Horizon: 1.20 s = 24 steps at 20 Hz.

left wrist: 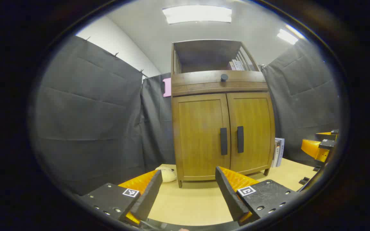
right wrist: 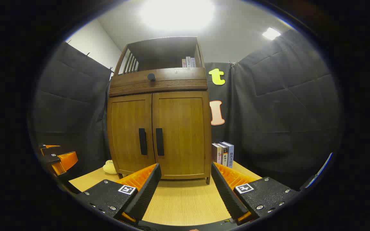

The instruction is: Open the right door of the double-door shoe cabinet with the right hand, and open the left door with the left hand.

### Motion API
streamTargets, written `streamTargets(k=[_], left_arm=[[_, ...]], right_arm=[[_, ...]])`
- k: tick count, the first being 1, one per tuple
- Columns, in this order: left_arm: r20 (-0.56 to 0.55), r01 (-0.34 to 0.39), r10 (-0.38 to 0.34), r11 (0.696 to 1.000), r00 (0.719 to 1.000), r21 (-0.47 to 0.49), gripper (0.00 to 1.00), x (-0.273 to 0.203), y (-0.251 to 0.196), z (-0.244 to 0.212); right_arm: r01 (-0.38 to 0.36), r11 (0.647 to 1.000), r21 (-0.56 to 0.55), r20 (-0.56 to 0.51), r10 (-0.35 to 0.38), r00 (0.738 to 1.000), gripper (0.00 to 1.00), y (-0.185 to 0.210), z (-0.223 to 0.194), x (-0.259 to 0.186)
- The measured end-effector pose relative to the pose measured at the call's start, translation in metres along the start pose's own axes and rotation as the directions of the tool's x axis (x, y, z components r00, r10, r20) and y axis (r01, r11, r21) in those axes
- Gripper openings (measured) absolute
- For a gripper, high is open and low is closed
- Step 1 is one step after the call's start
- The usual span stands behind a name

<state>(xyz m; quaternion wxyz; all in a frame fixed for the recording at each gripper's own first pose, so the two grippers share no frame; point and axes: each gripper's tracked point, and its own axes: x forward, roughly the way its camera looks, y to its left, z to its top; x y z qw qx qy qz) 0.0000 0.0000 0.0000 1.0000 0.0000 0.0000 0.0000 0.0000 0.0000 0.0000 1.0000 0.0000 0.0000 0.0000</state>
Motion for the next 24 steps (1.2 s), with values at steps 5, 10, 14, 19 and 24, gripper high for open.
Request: streamTargets(k=[5,10,14,19,24], left_arm=[[0.001,0.000,0.000,1.000,1.000,0.000,0.95,0.000,0.000,-0.002],[0.009,0.003,-0.003,1.000,1.000,0.010,0.95,0.001,0.000,-0.002],[0.010,-0.001,0.001,1.000,1.000,0.008,0.95,0.000,0.000,-0.001],[0.014,-0.004,0.004,1.000,1.000,0.008,0.95,0.001,0.001,-0.001],[0.016,-0.009,0.009,1.000,1.000,0.009,0.95,0.000,0.001,0.000]], right_arm=[[-0.005,1.000,0.005,-0.004,0.005,1.000,0.96,0.000,-0.003,-0.002],[-0.004,1.000,0.003,0.000,0.004,1.000,0.96,0.000,-0.004,-0.001],[-0.006,1.000,-0.001,0.000,0.006,1.000,0.96,0.001,-0.005,0.000],[-0.012,1.000,-0.003,-0.002,0.012,1.000,0.96,0.005,-0.005,0.002],[-0.030,1.000,-0.003,0.004,0.030,1.000,0.96,0.011,0.003,0.013]])
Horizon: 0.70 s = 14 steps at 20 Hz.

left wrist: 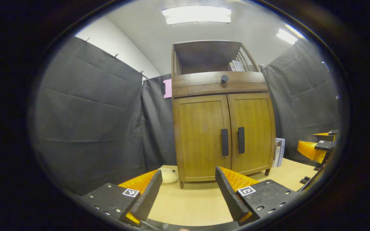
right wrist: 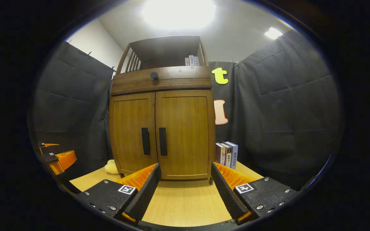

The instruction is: Open the right door of the double-door shoe cabinet with the right hand, and open the left door with the left hand.

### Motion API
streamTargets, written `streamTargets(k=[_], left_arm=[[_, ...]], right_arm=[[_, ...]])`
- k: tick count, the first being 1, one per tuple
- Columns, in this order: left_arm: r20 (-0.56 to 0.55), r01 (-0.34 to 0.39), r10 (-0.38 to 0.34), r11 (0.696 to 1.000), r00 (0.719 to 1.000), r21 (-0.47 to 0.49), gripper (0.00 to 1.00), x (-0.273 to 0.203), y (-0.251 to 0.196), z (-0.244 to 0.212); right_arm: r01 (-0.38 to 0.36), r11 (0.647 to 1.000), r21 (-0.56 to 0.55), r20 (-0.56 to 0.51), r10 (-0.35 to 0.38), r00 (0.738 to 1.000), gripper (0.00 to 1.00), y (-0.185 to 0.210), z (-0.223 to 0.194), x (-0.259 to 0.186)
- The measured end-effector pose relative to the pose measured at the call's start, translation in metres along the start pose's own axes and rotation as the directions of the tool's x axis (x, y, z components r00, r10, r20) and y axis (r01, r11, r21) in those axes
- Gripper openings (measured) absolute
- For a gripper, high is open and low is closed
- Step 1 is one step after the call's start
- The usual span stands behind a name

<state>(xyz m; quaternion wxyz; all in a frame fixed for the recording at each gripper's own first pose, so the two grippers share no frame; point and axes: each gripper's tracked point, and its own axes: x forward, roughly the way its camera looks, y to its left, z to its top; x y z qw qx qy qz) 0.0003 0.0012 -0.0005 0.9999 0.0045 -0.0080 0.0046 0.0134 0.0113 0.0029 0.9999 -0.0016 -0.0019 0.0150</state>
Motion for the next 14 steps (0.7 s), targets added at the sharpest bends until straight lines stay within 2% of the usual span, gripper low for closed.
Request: streamTargets(k=[11,14], left_arm=[[0.012,-0.075,0.074,0.997,0.997,0.013,0.95,-0.005,0.007,0.003],[0.011,-0.107,0.107,0.994,0.994,0.013,0.99,-0.008,0.010,0.003]], right_arm=[[-0.052,0.998,0.027,0.061,0.051,0.997,0.96,0.020,0.033,0.059],[-0.070,0.997,0.045,0.052,0.067,0.996,0.96,0.028,0.036,0.081]])
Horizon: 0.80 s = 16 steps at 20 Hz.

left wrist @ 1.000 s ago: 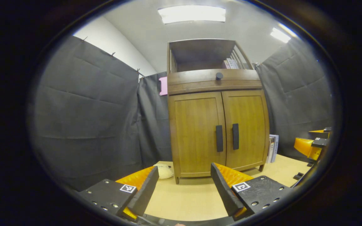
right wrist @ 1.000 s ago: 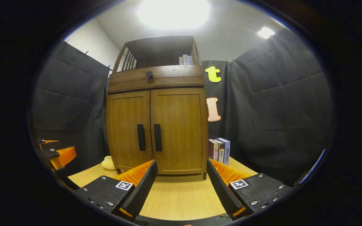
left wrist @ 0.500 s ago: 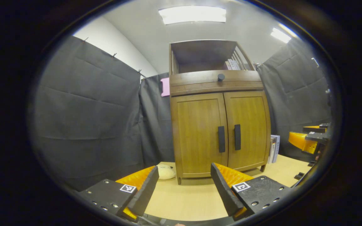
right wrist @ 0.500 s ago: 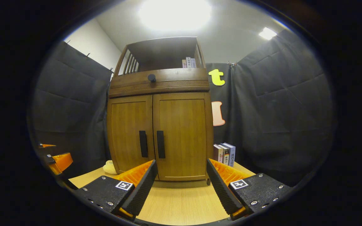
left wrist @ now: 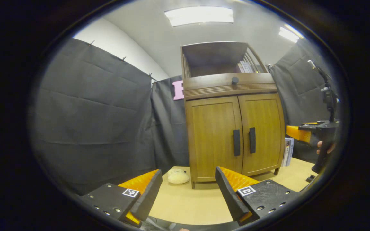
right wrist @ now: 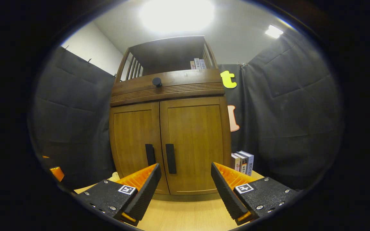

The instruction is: Open the right door of the double-door shoe cabinet with the right hand, and open the left door with the left hand.

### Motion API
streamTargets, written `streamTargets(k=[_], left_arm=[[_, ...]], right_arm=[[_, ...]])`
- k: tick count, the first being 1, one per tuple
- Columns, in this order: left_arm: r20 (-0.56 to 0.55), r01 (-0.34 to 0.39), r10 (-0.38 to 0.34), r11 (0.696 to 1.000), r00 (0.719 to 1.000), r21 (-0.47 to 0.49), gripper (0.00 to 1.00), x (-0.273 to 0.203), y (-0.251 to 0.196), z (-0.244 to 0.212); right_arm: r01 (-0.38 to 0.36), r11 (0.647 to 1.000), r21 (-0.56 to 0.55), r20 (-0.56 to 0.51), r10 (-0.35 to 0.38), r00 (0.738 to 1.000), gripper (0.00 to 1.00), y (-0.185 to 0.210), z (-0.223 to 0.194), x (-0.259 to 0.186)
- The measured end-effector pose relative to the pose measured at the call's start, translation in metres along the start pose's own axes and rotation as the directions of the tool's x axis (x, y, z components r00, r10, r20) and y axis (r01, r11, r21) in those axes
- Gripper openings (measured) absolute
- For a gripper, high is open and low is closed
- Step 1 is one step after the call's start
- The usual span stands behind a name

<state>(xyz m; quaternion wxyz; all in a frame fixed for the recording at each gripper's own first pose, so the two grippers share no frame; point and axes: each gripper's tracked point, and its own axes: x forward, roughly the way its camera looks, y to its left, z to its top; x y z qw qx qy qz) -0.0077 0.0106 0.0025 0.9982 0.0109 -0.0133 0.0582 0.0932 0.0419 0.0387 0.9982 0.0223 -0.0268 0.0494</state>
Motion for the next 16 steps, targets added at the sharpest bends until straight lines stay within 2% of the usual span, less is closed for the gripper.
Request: streamTargets(k=[1,6,7,13,14,16], left_arm=[[-0.001,-0.012,0.012,1.000,1.000,0.000,0.95,-0.002,0.001,0.000],[-0.012,-0.076,0.076,0.997,0.997,0.005,0.95,-0.007,0.008,0.005],[-0.015,-0.089,0.089,0.996,0.996,0.005,0.99,-0.008,0.009,0.004],[-0.021,-0.151,0.151,0.989,0.988,0.010,0.95,-0.011,0.015,0.006],[-0.023,-0.159,0.160,0.987,0.987,0.011,0.87,-0.012,0.015,0.006],[-0.027,-0.176,0.176,0.984,0.984,0.015,0.87,-0.014,0.017,0.007]], right_arm=[[-0.003,1.000,0.007,-0.005,0.003,1.000,0.96,0.002,-0.001,0.008],[-0.004,1.000,0.020,-0.009,0.004,1.000,0.96,0.009,-0.003,0.042],[-0.006,1.000,0.020,-0.009,0.006,1.000,0.96,0.012,-0.003,0.051],[-0.027,0.999,0.023,-0.005,0.027,1.000,0.95,0.031,-0.002,0.094],[-0.032,0.999,0.029,-0.011,0.032,0.999,0.95,0.034,-0.005,0.101],[-0.040,0.998,0.042,-0.031,0.041,0.999,0.95,0.041,-0.011,0.117]])
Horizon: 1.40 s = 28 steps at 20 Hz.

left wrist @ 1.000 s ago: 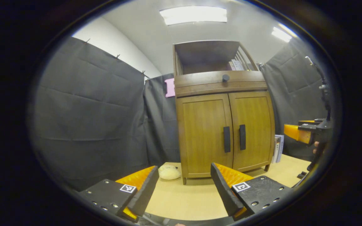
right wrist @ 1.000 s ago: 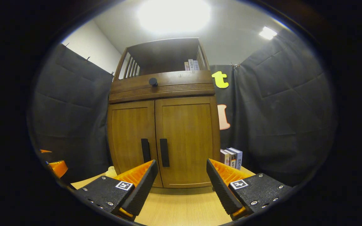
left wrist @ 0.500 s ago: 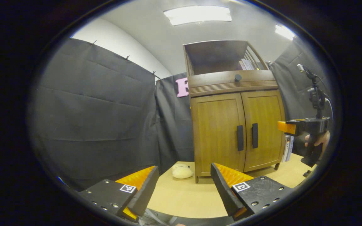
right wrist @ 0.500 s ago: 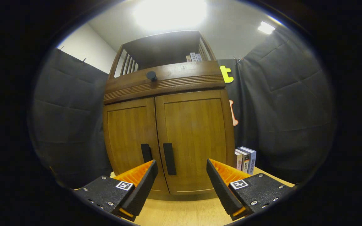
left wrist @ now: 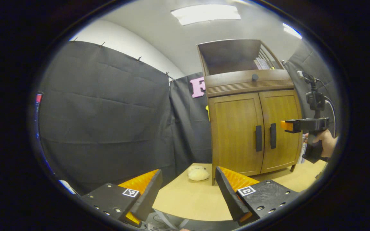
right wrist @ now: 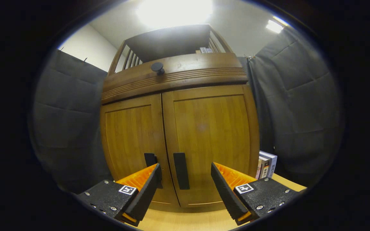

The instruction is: Open the right door of the double-door shoe cabinet with the right hand, and open the left door with the left hand.

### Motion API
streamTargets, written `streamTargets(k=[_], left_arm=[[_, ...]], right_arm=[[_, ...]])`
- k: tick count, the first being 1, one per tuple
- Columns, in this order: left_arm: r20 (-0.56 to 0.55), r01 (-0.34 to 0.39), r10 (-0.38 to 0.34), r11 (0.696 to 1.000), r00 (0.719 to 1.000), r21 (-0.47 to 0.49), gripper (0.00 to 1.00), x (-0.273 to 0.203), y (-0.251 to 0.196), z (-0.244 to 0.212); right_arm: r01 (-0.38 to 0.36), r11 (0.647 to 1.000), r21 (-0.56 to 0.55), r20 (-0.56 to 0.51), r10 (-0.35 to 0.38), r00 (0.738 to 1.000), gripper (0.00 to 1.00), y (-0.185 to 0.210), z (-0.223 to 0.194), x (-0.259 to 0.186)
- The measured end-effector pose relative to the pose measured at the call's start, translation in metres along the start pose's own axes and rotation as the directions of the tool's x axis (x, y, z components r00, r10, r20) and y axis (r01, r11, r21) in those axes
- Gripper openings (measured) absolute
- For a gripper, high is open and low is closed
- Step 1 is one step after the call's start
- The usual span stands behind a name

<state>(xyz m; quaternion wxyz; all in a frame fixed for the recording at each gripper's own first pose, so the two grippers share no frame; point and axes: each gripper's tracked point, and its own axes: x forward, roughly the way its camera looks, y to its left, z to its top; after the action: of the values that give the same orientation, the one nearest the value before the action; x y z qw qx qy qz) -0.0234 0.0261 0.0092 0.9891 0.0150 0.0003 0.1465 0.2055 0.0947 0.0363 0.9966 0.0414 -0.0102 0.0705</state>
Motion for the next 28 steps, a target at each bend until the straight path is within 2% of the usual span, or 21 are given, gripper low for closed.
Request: streamTargets(k=[2,10,15,16,17,18,20,22,23,28], left_arm=[[0.003,-0.020,0.020,1.000,1.000,0.004,1.00,-0.001,0.002,0.002],[-0.015,-0.075,0.075,0.997,0.997,-0.002,1.00,-0.003,0.006,-0.003],[-0.032,-0.096,0.096,0.995,0.995,-0.002,1.00,-0.008,0.007,-0.009],[-0.037,-0.099,0.099,0.995,0.994,-0.003,0.94,-0.008,0.007,-0.009],[-0.040,-0.100,0.100,0.995,0.994,-0.003,0.94,-0.009,0.007,-0.010],[-0.042,-0.102,0.102,0.995,0.994,-0.003,0.95,-0.010,0.008,-0.011],[-0.050,-0.098,0.097,0.995,0.994,-0.005,0.95,-0.010,0.006,-0.013],[-0.064,-0.091,0.090,0.996,0.994,-0.008,0.95,-0.011,0.005,-0.014],[-0.063,-0.089,0.088,0.996,0.994,-0.008,1.00,-0.012,0.004,-0.014],[-0.039,-0.071,0.071,0.997,0.997,0.004,1.00,-0.009,0.003,-0.009]], right_arm=[[-0.003,1.000,0.006,-0.017,0.004,1.000,0.95,-0.001,-0.006,0.014],[0.011,0.997,-0.070,-0.082,-0.017,0.996,0.94,0.004,-0.031,0.064],[0.000,0.998,-0.065,-0.144,-0.010,0.990,0.81,0.002,-0.051,0.090],[0.000,0.998,-0.069,-0.155,-0.011,0.988,0.75,0.002,-0.056,0.093],[-0.001,0.998,-0.068,-0.165,-0.010,0.986,0.72,0.003,-0.059,0.097],[-0.001,0.998,-0.061,-0.167,-0.009,0.986,0.62,0.003,-0.060,0.100],[-0.002,0.999,-0.049,-0.163,-0.006,0.987,0.48,0.006,-0.059,0.107],[-0.007,0.999,-0.045,-0.178,-0.002,0.984,0.41,0.009,-0.063,0.113],[-0.002,0.999,-0.045,-0.175,-0.006,0.985,0.37,0.009,-0.062,0.112],[-0.017,0.999,-0.032,-0.185,0.011,0.983,0.22,0.008,-0.060,0.106]])
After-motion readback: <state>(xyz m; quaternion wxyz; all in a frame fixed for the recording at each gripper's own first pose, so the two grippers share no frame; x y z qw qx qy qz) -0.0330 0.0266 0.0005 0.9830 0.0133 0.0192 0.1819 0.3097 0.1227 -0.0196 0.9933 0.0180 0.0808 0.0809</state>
